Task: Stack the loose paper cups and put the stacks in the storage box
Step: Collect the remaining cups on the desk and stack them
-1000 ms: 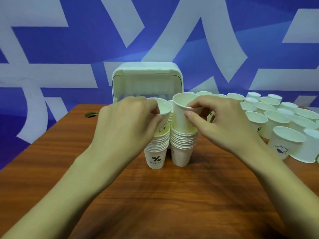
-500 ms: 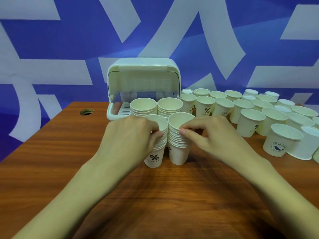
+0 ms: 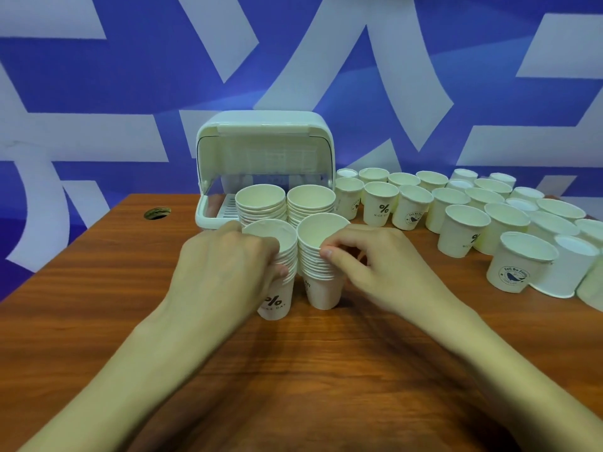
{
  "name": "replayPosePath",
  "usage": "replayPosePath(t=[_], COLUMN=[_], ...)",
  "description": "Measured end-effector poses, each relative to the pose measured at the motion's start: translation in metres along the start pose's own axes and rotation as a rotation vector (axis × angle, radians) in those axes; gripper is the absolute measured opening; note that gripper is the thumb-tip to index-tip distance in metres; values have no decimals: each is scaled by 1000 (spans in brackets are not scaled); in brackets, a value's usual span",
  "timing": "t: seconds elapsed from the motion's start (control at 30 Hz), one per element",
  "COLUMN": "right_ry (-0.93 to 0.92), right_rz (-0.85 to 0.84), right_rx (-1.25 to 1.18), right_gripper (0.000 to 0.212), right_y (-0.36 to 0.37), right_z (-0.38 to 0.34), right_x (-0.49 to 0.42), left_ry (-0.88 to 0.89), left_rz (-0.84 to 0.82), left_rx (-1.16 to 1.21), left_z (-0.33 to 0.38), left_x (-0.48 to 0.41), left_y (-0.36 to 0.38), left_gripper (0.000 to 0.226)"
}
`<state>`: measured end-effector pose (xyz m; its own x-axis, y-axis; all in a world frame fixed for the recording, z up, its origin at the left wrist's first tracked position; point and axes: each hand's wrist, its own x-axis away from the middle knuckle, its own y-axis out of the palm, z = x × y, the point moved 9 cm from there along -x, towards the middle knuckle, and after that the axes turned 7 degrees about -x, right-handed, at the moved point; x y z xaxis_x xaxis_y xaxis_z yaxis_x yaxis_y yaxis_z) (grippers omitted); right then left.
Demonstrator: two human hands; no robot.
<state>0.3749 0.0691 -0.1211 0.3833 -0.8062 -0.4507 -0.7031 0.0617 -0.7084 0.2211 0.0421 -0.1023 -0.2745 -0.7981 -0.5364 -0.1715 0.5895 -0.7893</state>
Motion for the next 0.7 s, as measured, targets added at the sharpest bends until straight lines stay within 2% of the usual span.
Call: replayPosePath(t=[0.37,0.53,0.63,0.7], right_ry=[-28,-43,-64,-87], right_rz=[-64,-67,-41,29], right_rx=[-127,-150,-109,-56], right_gripper=[17,16,23,26], right_y=[34,43,35,15], right_z=[-28,-36,-39,-40], right_x=[-14,-19,-15,-10], left_ry=[-103,-148,-155,-142], left_rz=[-197,-256,-226,-126], left_rx=[-157,-111,-95,-87], left_z=[-51,-66,-62,-54], left_x=[16,20,21,16], left_y=[6,11,-2,-24], left_gripper=[35,33,35,32])
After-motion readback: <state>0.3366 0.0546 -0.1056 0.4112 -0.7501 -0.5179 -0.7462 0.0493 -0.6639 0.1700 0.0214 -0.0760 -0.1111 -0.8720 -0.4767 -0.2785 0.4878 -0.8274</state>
